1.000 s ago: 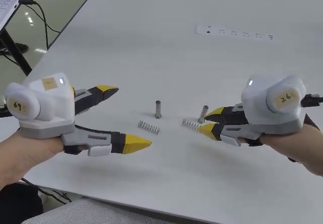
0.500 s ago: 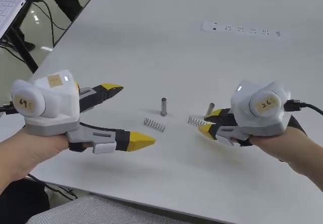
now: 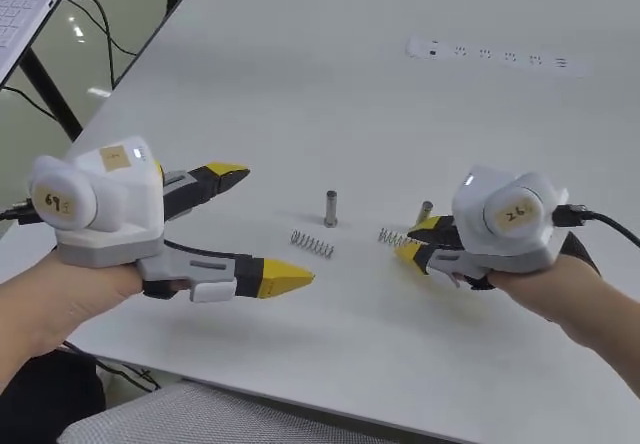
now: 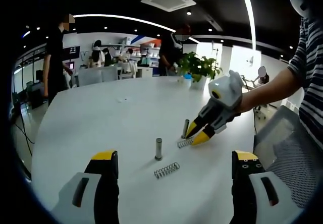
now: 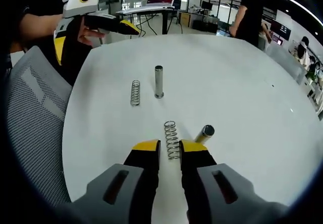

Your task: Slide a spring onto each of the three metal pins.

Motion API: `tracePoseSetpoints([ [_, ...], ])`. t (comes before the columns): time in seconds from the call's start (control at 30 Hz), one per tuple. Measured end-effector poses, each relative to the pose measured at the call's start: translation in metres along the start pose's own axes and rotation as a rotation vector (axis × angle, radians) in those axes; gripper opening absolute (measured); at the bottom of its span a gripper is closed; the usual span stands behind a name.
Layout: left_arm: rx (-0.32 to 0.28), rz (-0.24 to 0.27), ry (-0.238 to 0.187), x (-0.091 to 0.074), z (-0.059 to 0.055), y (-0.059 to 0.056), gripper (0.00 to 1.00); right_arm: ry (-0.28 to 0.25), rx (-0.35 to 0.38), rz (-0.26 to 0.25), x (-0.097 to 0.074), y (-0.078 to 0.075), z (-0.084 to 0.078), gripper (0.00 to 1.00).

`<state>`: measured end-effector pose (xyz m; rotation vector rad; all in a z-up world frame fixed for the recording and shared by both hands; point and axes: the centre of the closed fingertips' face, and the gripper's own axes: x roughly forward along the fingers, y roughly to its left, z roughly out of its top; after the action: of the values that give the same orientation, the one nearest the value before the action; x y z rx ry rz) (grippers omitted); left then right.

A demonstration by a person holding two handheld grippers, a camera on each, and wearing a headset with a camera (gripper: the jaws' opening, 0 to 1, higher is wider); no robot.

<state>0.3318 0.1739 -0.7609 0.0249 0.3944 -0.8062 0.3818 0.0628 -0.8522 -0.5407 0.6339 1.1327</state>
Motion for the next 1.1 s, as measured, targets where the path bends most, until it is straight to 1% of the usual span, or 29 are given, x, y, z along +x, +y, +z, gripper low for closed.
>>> tracePoseSetpoints([
  [0.17, 0.0, 0.0, 0.0, 0.0, 0.0, 0.0, 0.92, 0.015, -0.02, 0.003, 0.002, 0.0, -0.004, 0.15],
  [0.33, -0.001, -0.005, 0.003, 0.001, 0.0, -0.001, 0.92, 0.029, -0.043, 0.011, 0.001, 0.001, -0.01, 0.13],
  [0.43, 0.001, -0.01, 0.005, 0.003, 0.0, -0.003, 0.92, 0.024, -0.083, 0.016, -0.002, 0.003, -0.008, 0.13],
  [0.5, 0.003, -0.014, 0.003, 0.004, 0.001, -0.006, 0.92, 0.005, -0.069, 0.03, -0.007, 0.005, -0.003, 0.13],
  [0.53, 0.004, -0.018, 0.001, 0.004, 0.002, -0.007, 0.92, -0.007, -0.069, 0.032, -0.01, 0.006, 0.001, 0.13],
  [0.57, 0.005, -0.021, -0.001, 0.004, 0.003, -0.009, 0.91, -0.009, -0.074, 0.034, -0.012, 0.007, 0.002, 0.13],
  [0.7, 0.009, -0.04, -0.005, 0.005, 0.004, -0.015, 0.91, -0.022, -0.115, 0.056, -0.027, 0.011, 0.008, 0.13],
  [0.87, 0.016, -0.067, -0.011, 0.005, 0.006, -0.021, 0.89, -0.033, -0.168, 0.068, -0.044, 0.013, 0.014, 0.13],
  [1.07, 0.039, -0.093, -0.019, 0.011, 0.014, -0.024, 0.88, -0.044, -0.233, 0.09, -0.06, 0.018, 0.02, 0.13],
  [1.1, 0.042, -0.096, -0.019, 0.012, 0.015, -0.025, 0.86, -0.048, -0.245, 0.092, -0.063, 0.02, 0.021, 0.13],
])
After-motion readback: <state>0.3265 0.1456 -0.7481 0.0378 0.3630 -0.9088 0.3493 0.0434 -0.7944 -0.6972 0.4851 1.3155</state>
